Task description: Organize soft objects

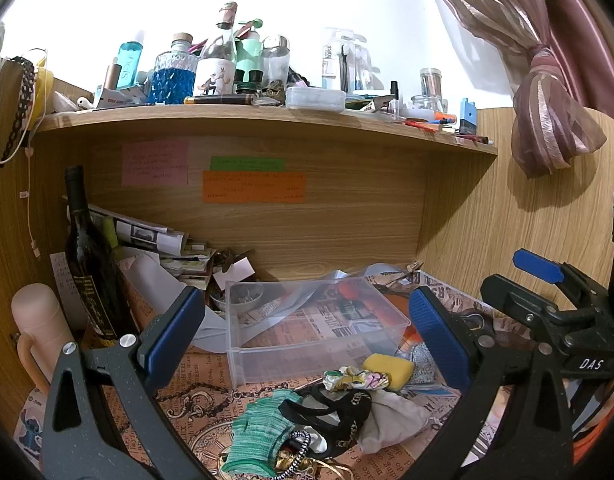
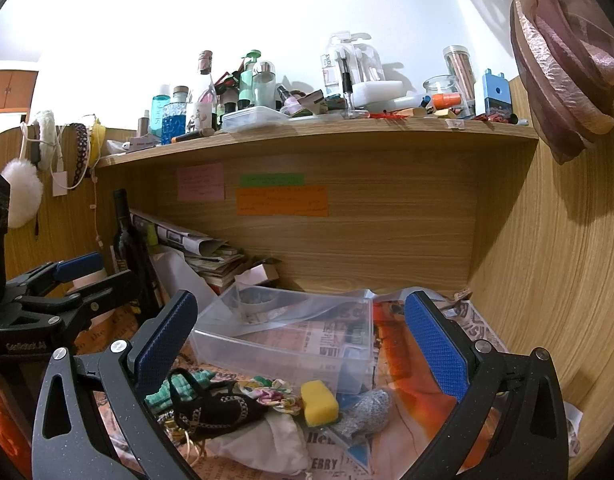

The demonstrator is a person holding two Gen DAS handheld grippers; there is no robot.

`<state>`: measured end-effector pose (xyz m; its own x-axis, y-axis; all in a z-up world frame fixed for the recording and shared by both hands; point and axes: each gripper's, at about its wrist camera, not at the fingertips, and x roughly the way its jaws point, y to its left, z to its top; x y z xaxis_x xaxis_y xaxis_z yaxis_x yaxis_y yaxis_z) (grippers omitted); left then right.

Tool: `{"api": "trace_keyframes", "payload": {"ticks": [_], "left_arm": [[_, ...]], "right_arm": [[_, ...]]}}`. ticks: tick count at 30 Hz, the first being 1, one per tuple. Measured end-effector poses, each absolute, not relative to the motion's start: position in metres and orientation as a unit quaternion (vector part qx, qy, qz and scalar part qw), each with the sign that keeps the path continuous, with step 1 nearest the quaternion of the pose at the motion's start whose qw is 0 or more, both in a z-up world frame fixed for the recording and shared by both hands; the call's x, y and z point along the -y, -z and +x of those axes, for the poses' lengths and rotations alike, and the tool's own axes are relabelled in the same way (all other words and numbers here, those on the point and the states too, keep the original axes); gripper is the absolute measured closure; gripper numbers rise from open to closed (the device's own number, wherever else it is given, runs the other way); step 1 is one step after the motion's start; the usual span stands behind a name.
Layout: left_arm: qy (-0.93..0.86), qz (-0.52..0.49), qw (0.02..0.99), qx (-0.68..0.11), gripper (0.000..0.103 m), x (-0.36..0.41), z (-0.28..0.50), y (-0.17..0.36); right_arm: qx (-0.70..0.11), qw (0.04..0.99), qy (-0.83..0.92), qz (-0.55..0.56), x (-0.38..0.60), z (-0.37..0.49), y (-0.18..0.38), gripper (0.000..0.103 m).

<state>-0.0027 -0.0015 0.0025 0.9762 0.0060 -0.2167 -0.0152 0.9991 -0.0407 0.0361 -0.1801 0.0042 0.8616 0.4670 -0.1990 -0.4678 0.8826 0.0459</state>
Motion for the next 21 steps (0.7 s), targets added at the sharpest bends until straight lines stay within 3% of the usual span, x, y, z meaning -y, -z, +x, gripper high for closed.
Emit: {"api": "trace_keyframes", "payload": {"ticks": [13,21], "left_arm": [[0.006,-0.044,0.987,-0.151,0.0,-0.003,0.014,0.016],[0.029,-0.075,0.967,-0.24,0.0,-0.011,0.037,0.057]], "right_arm": [[-0.127,0.962,-0.242,-0.004,0.174,0.041,0.003,0.0],[-0.178,0.953,-0.247,-0.015,0.171,0.059,0.03,0.0]]}}
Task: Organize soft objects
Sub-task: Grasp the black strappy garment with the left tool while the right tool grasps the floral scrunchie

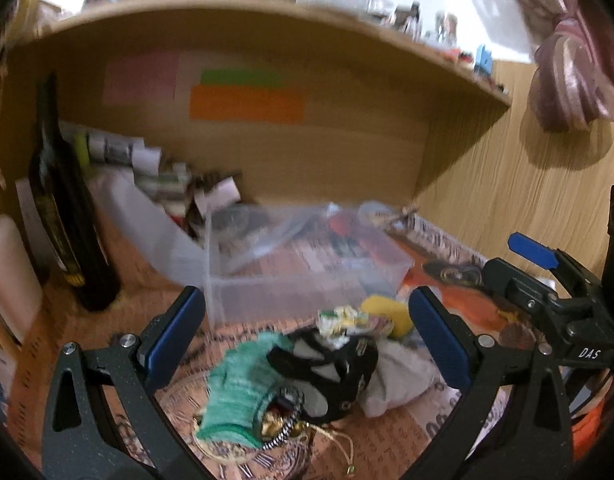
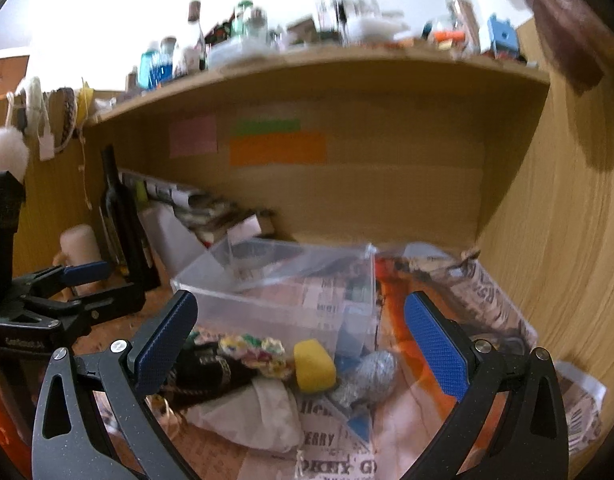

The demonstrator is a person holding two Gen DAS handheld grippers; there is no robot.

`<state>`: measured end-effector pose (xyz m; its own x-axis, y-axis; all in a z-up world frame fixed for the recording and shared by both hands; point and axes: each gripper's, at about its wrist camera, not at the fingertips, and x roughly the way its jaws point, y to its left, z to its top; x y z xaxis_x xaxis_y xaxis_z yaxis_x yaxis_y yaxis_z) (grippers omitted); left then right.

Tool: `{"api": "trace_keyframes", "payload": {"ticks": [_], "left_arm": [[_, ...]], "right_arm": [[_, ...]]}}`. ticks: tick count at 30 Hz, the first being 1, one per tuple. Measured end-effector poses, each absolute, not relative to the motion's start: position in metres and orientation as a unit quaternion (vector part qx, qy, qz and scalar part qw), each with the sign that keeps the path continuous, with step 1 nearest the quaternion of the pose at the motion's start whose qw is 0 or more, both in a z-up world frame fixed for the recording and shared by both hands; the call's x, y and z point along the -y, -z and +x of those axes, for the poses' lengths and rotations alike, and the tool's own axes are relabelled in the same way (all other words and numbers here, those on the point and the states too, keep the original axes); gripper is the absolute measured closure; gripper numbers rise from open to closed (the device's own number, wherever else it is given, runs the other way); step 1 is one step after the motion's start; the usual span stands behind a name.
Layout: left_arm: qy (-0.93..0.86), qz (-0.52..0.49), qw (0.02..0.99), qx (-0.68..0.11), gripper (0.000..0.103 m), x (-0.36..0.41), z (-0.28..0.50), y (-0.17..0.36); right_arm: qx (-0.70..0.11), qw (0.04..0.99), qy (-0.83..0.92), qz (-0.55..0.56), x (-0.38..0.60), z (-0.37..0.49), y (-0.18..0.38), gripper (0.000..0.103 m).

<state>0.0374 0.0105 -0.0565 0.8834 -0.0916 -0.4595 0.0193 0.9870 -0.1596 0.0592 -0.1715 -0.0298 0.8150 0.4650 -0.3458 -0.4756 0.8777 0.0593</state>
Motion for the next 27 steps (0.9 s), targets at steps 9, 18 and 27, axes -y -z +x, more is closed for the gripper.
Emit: {"api": "trace_keyframes", "payload": {"ticks": [9,18,27], "left_arm": [[0.042,-0.077,0.95,-0.299,0.004,-0.006,0.054,0.088],[0.071,-0.073,0.942,-0.321,0.02,0.002,0.057,0.107],[0.09,-0.057,0.93,-0.351,0.045,0.013,0.064,0.125]], "right_arm": [[-0.235,0.94,-0.246,-0.029,0.168,0.079,0.069,0.003],[-0.281,0.922,-0.266,-0.016,0.168,0.098,0.091,0.025],[-0.304,0.898,-0.318,-0.028,0.144,0.103,0.099,0.047]]}}
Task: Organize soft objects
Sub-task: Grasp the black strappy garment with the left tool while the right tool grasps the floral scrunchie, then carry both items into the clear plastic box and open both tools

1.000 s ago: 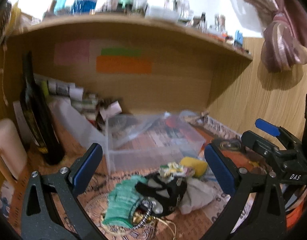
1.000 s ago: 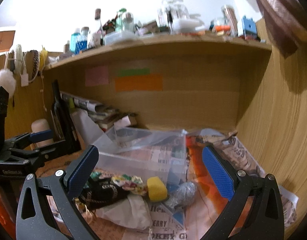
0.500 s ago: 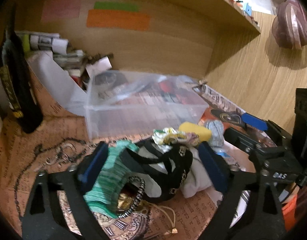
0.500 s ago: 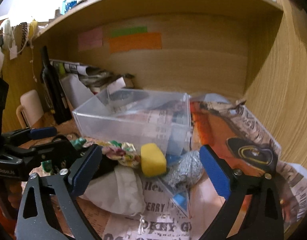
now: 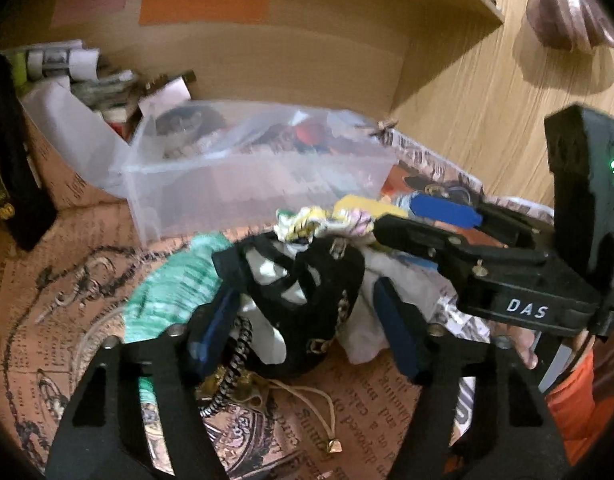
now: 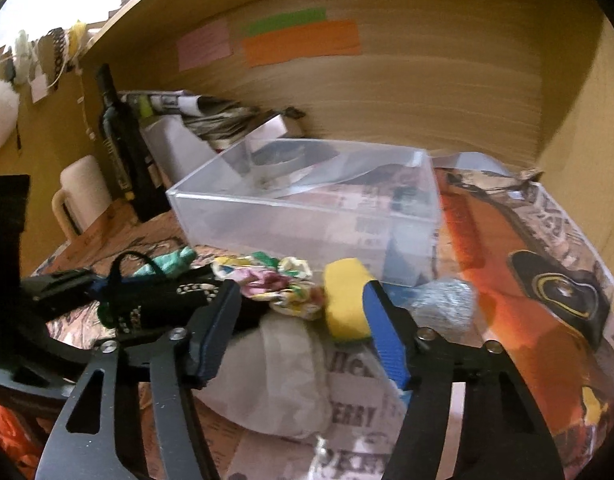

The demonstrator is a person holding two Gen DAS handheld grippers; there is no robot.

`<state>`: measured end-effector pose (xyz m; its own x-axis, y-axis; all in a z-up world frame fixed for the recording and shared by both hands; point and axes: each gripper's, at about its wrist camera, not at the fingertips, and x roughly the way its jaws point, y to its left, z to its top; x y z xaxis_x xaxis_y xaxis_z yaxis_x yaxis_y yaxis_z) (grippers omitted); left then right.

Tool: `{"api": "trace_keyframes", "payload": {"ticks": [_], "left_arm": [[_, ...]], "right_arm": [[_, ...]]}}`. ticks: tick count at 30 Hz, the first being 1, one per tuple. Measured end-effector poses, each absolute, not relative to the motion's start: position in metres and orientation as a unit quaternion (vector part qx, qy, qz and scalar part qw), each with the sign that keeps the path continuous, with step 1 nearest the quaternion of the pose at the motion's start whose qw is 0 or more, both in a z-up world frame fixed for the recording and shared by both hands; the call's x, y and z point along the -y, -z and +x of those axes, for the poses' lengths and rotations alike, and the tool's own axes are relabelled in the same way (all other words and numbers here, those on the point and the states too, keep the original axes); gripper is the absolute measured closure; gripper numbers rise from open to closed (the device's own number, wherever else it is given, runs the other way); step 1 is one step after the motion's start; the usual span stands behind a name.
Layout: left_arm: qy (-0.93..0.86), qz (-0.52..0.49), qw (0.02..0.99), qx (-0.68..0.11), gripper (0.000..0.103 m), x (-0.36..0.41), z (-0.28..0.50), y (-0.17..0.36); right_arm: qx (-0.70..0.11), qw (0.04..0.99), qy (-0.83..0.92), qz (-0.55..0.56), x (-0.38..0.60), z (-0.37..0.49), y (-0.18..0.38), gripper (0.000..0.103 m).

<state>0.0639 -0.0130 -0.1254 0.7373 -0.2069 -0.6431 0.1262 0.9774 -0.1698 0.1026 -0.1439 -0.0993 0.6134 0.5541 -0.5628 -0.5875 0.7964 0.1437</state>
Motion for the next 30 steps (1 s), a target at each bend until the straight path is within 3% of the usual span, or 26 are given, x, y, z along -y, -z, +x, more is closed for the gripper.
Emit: {"api": "trace_keyframes", "payload": {"ticks": [3,8,12,17,30], "left_arm": [[0.099,-0.074,0.92,-0.372,0.06,0.01,0.072,0.135],[0.11,-0.088,0.92,-0.366,0.073,0.007,0.072,0.132],[0.115,-0.095,0.92,-0.362,0.081,0.004,0.073,0.127],[0.118,-0.106,0.921,-0.356,0.084,-0.001,0.077,0.121],[0.112,-0.119,0.933,-0.322,0.089,-0.01,0.083,0.089]], "right_arm": [[-0.31,0.892,-0.328,-0.035,0.134,0.105,0.102,0.053],[-0.334,0.88,-0.334,-0.04,0.123,0.116,0.11,0.058],[-0.354,0.872,-0.337,-0.035,0.121,0.123,0.116,0.075],[-0.357,0.87,-0.338,-0.023,0.124,0.124,0.118,0.09],[-0.277,0.9,-0.338,-0.009,0.137,0.104,0.076,0.093]]}}
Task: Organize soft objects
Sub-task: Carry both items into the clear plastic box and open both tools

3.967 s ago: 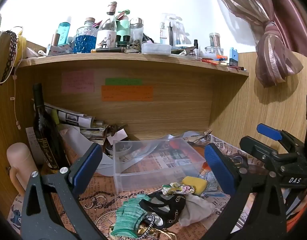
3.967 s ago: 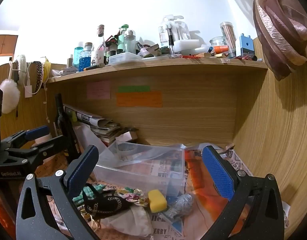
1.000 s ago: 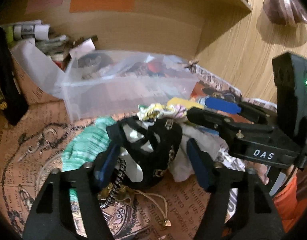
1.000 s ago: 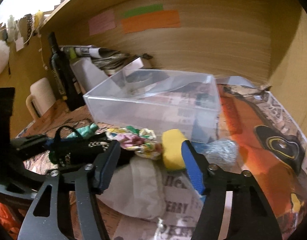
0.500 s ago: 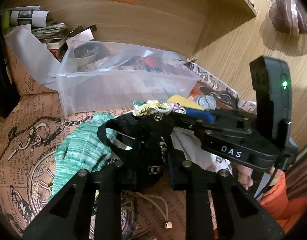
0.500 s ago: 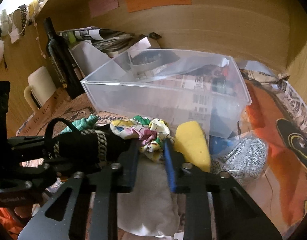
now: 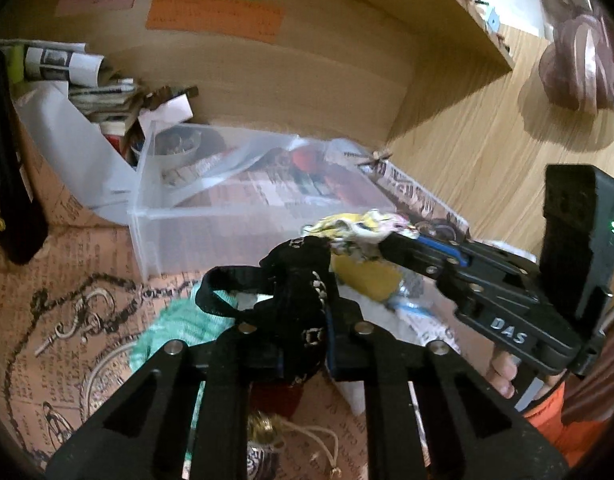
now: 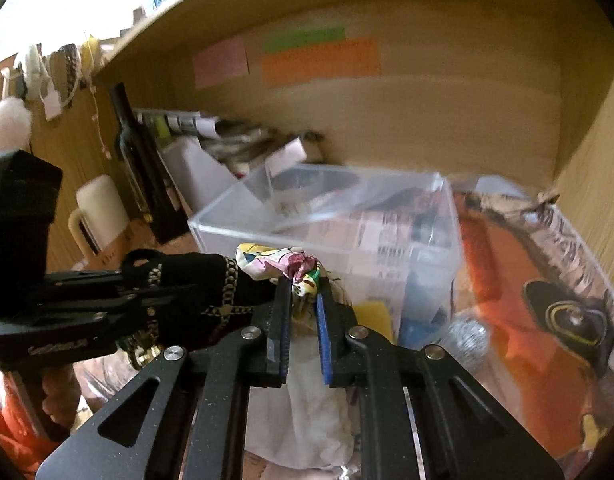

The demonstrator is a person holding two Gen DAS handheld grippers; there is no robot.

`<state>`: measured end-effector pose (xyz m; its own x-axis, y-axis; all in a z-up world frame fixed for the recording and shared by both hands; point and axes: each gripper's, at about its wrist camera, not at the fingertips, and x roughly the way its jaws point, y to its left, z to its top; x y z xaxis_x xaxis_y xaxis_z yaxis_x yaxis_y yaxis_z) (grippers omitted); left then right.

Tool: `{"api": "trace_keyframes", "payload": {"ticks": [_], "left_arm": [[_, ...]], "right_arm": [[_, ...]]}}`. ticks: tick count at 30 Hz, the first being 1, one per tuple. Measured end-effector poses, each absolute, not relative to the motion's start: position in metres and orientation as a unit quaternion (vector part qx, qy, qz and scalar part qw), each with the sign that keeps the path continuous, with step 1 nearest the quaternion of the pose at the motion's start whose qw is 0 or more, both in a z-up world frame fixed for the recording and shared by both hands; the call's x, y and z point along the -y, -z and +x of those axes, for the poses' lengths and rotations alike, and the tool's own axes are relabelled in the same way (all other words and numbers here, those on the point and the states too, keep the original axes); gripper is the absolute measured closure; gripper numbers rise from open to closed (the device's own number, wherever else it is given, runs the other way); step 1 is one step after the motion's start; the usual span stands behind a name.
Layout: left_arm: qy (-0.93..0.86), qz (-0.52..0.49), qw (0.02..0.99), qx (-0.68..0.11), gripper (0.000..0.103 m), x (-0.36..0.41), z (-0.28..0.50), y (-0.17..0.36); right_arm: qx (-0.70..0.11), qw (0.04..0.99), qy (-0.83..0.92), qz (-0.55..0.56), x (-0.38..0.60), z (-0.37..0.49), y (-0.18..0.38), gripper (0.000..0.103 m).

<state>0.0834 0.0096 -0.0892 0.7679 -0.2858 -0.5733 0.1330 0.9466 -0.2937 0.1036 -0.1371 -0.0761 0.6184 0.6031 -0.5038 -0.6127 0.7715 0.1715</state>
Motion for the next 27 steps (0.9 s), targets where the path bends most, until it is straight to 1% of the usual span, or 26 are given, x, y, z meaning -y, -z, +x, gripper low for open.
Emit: {"api": "trace_keyframes", "payload": {"ticks": [6,20,27], "left_arm": [[0.125,-0.132,0.936,-0.301,0.089,-0.017,0.09,0.071],[0.117,-0.138,0.948,-0.262,0.089,-0.029,0.11,0.026],[0.089,-0.113,0.96,-0.242,0.09,-0.033,0.127,0.006]], "right_arm": [[-0.249,0.911,-0.328,0.0,0.148,0.101,0.057,0.093],[-0.215,0.928,-0.305,0.021,0.166,0.115,0.036,0.093],[-0.215,0.929,-0.299,0.026,0.167,0.135,0.032,0.092]]}}
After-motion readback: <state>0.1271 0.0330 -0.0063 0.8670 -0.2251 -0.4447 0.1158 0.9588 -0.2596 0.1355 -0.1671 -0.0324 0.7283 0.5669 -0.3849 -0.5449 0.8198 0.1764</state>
